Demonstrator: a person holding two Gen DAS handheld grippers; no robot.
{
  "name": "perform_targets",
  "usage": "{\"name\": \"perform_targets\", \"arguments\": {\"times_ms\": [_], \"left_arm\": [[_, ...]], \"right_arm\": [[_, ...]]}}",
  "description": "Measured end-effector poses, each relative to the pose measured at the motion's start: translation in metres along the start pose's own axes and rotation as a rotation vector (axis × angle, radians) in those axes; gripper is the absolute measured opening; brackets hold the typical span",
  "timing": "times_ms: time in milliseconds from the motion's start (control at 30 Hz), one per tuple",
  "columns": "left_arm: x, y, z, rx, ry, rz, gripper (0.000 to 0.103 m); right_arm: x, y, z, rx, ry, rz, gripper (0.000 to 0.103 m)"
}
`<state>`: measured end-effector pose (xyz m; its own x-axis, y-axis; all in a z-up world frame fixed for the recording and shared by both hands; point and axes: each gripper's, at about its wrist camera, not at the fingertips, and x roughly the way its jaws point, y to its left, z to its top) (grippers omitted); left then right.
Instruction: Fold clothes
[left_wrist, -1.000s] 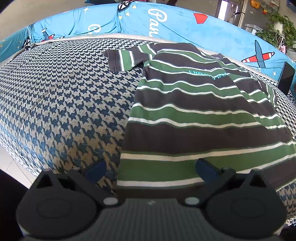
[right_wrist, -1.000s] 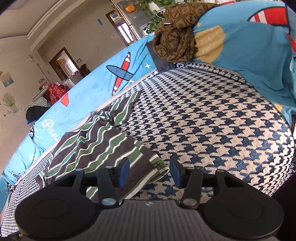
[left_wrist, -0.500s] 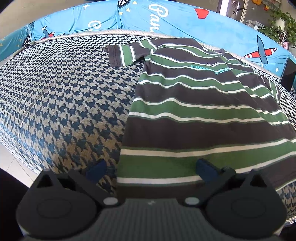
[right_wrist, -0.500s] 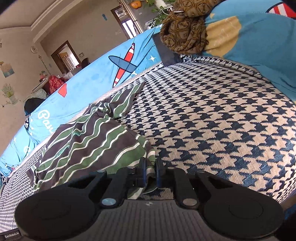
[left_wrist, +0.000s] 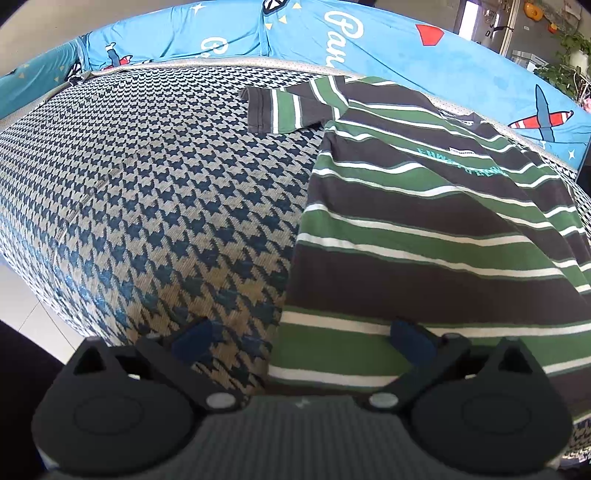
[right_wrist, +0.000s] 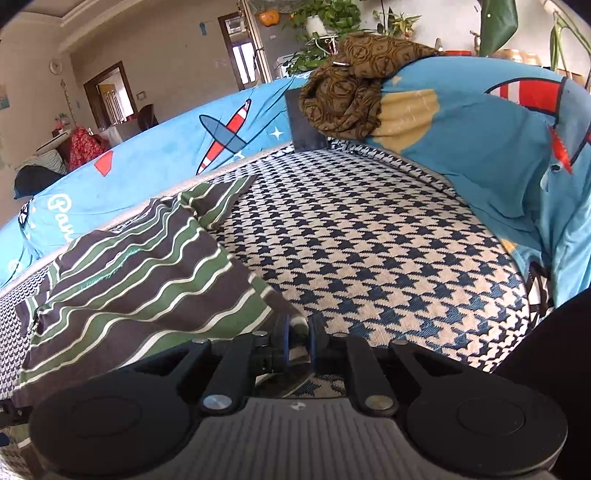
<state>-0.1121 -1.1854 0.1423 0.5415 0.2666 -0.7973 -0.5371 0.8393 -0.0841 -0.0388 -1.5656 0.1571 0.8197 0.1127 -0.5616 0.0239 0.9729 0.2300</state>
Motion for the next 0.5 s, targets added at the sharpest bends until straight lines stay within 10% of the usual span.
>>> {"name": "perform_targets", "arguments": {"times_ms": [167, 500], "left_arm": [[-0.001, 0.005, 0.002, -0.021, -0.002, 0.006, 0.103], [-0.014, 0.011, 0.016, 0.002, -0.055, 0.012, 0.103]], "right_arm": [[-0.005, 0.015, -0.005, -0.073, 0.004, 0.130, 0.039], [-0.005, 0.065, -0.031, -0.289, 0.101, 0.424, 0.039]]}}
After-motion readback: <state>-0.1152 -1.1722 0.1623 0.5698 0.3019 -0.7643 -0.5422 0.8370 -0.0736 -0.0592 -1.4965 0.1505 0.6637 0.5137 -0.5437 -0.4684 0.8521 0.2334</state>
